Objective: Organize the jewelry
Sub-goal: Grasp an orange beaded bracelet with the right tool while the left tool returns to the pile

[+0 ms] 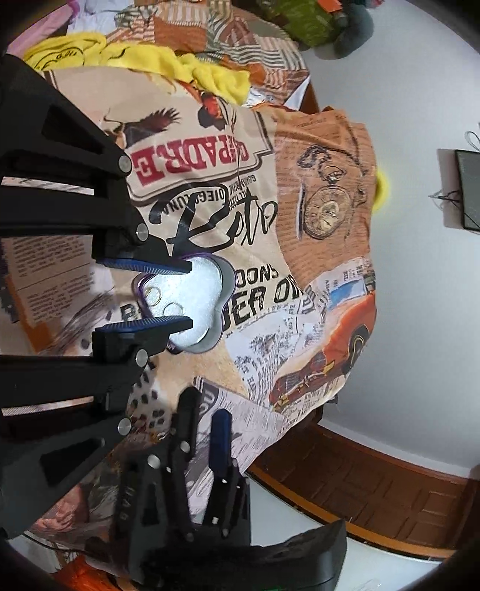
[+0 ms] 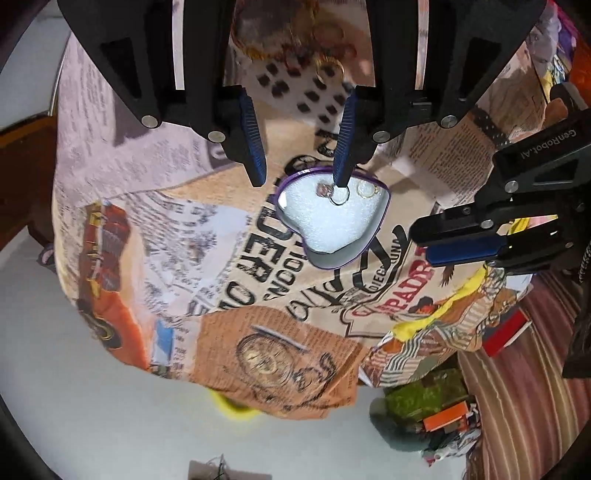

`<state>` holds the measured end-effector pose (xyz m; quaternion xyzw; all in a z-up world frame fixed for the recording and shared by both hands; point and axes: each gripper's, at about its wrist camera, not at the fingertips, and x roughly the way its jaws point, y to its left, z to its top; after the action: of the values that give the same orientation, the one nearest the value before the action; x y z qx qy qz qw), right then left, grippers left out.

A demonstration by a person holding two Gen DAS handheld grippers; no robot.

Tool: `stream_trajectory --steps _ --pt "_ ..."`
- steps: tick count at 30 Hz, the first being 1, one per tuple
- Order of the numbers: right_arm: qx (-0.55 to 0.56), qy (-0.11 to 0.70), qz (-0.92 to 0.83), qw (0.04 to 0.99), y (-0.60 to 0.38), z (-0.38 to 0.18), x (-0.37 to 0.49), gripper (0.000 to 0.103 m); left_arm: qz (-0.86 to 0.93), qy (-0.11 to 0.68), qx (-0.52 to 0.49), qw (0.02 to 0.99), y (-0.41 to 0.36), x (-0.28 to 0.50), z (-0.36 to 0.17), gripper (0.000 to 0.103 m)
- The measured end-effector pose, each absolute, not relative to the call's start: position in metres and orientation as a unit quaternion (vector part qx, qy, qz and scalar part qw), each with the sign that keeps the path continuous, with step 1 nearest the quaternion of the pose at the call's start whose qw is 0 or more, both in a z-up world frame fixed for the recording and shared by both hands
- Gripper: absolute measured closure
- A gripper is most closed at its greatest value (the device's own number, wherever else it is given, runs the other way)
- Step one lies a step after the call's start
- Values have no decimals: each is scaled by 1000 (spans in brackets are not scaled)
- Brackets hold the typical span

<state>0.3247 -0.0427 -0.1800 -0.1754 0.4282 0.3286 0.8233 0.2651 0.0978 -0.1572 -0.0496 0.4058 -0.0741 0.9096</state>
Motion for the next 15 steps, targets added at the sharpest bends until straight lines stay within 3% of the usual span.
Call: stream_trajectory --steps 9,13,15 --pt "-156 411 311 843 -80 -161 298 68 -72 405 -42 911 79 234 -150 75" --pt "-138 410 309 847 -99 -158 290 56 -75 415 -42 906 70 224 -155 75" --pt "-134 405 304 852 -108 -158 286 55 -79 423 -42 902 64 220 -160 75"
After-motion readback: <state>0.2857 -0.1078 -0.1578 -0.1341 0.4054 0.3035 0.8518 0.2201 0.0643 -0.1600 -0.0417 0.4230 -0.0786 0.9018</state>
